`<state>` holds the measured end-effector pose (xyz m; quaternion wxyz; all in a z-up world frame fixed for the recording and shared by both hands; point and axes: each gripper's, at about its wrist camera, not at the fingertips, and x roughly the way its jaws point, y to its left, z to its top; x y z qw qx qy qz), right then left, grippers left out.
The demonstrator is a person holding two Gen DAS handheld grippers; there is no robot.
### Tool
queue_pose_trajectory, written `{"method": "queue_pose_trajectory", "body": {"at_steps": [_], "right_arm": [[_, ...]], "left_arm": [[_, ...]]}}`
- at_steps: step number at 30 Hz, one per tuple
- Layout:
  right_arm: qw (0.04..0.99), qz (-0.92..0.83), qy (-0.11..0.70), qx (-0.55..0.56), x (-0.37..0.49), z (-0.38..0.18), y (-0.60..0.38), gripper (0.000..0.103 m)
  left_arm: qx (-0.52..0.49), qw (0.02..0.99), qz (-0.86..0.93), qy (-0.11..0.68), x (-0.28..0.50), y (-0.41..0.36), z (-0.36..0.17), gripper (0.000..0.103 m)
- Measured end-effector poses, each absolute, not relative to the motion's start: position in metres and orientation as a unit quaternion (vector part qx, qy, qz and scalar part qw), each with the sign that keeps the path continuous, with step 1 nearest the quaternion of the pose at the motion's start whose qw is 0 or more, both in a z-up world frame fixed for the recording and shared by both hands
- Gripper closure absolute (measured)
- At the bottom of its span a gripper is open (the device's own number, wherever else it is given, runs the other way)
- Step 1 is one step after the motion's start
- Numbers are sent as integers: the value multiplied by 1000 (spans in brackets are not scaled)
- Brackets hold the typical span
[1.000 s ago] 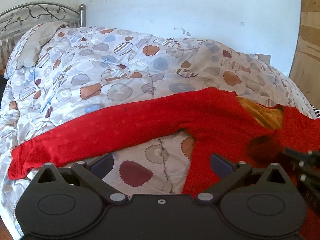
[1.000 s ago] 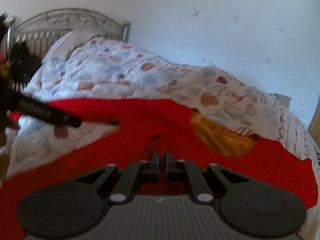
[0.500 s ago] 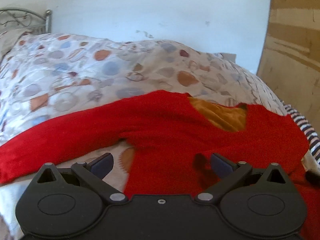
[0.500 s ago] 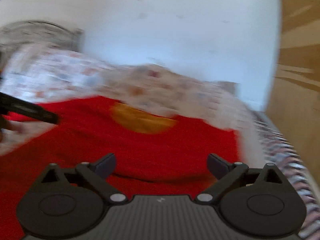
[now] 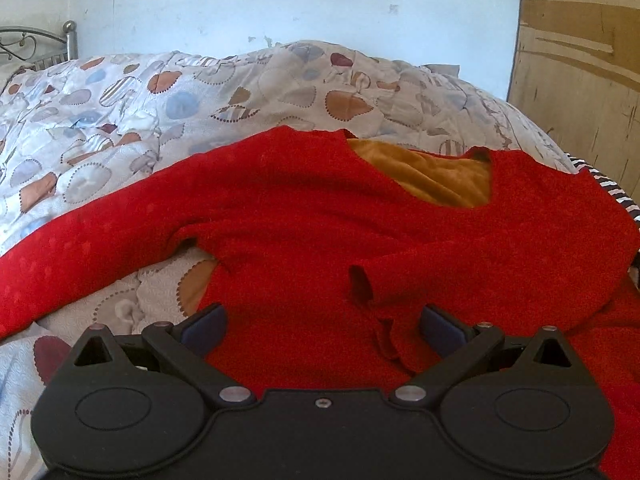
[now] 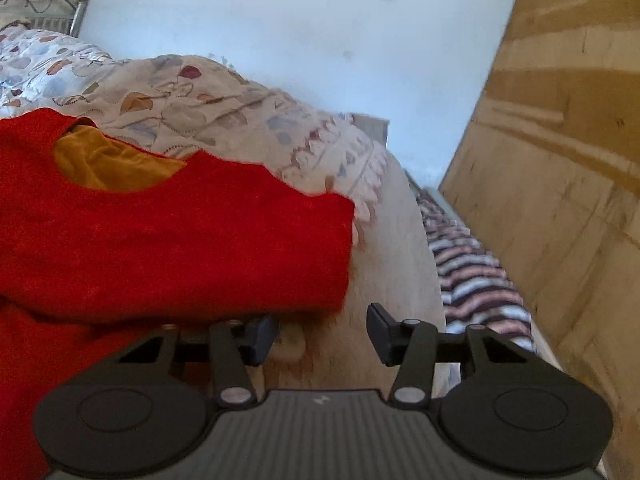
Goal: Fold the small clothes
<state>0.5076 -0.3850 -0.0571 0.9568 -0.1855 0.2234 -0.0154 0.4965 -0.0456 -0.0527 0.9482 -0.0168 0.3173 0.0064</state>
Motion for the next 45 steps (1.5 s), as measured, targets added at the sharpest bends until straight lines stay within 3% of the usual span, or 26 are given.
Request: {"method": "queue_pose_trajectory", "body": {"at_steps": [1, 2, 3, 12, 17, 20, 23, 29, 31, 32, 38, 45], "right_arm": [[958, -17, 215, -191, 510, -56, -383, 53], [959, -20, 208, -193, 511, -55, -382, 66], [961, -26, 200, -191, 510, -54, -383, 90], [969, -58, 240, -34, 492, -60, -424, 94], [962, -58, 264, -29, 499, -70, -426, 93], [963, -50, 265, -16, 495, -66, -430, 89], [961, -53, 271, -3, 486, -60, -434, 78], [964, -45, 263, -3, 444, -42, -430, 31], [967, -38, 253, -6, 425, -34, -425, 7], [968, -37, 246, -8, 414, -29, -423, 3], [977, -34, 210, -30, 359, -5, -402, 0], [982, -1, 186, 29, 315, 3, -373, 0]], "left_arm": [[-15, 948, 7, 317, 497, -46, -53, 0], [-11, 949, 8, 315, 496, -47, -54, 0], [-9, 949, 8, 315, 496, -48, -53, 0], [1, 948, 1, 318, 497, -52, -54, 0], [26, 948, 0, 316, 498, -57, -60, 0], [16, 948, -2, 317, 495, -53, -56, 0], [1, 946, 2, 324, 490, -44, -46, 0], [-51, 945, 35, 322, 455, 6, -22, 0], [-64, 944, 58, 319, 441, 32, -15, 0], [-68, 943, 71, 318, 434, 46, -12, 0], [-89, 926, 175, 324, 389, 143, -6, 0], [-170, 890, 282, 315, 339, 240, -15, 1]]}}
